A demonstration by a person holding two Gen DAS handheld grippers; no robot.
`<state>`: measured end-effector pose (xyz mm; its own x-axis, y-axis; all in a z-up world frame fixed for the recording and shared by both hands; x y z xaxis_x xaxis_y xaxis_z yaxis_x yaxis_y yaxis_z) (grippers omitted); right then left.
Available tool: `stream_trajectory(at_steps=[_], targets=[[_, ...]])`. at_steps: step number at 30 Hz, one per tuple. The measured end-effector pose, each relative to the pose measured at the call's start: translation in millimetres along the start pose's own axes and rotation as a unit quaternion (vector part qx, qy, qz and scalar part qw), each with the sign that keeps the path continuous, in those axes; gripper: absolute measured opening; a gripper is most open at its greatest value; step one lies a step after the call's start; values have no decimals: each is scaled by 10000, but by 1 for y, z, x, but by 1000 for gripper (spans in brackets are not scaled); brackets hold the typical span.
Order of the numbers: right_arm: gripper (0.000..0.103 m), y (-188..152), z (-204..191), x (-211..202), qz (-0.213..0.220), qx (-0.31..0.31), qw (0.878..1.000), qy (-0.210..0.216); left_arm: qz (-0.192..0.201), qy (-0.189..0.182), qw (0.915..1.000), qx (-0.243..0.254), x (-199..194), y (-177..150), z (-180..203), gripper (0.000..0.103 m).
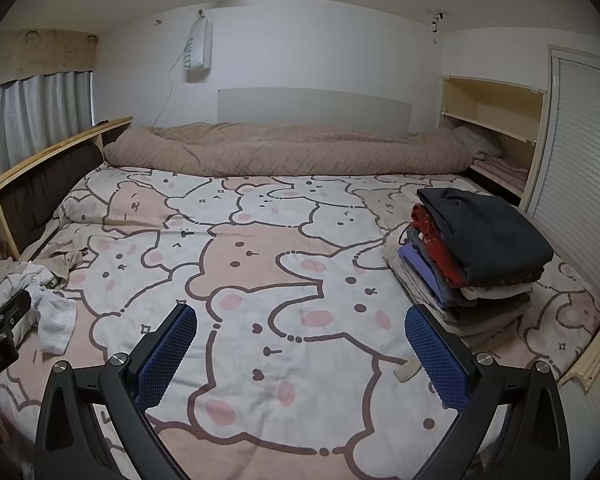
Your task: Fold clothes
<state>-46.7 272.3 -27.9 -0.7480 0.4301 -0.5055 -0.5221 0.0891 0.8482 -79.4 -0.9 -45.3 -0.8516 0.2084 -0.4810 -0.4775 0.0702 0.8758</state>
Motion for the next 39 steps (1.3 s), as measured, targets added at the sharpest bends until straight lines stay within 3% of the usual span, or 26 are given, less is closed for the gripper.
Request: stream_trajectory(at_steps=[39], targets=[[103, -1, -12, 4, -56, -211, 9998, -36, -134, 8, 9999, -44, 7, -6, -13, 103]])
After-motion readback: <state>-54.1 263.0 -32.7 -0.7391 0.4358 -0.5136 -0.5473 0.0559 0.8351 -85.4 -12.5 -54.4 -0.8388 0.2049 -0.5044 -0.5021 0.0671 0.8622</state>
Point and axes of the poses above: each gripper's, at about its wrist camera, not at the fingertips, and x roughly the way its jaws point, z to its right, y to its top, the point moved 9 cm from there along x, roughly the way its jaws point, and after that the axes turned 14 degrees about -y, right-handed, at the moved point
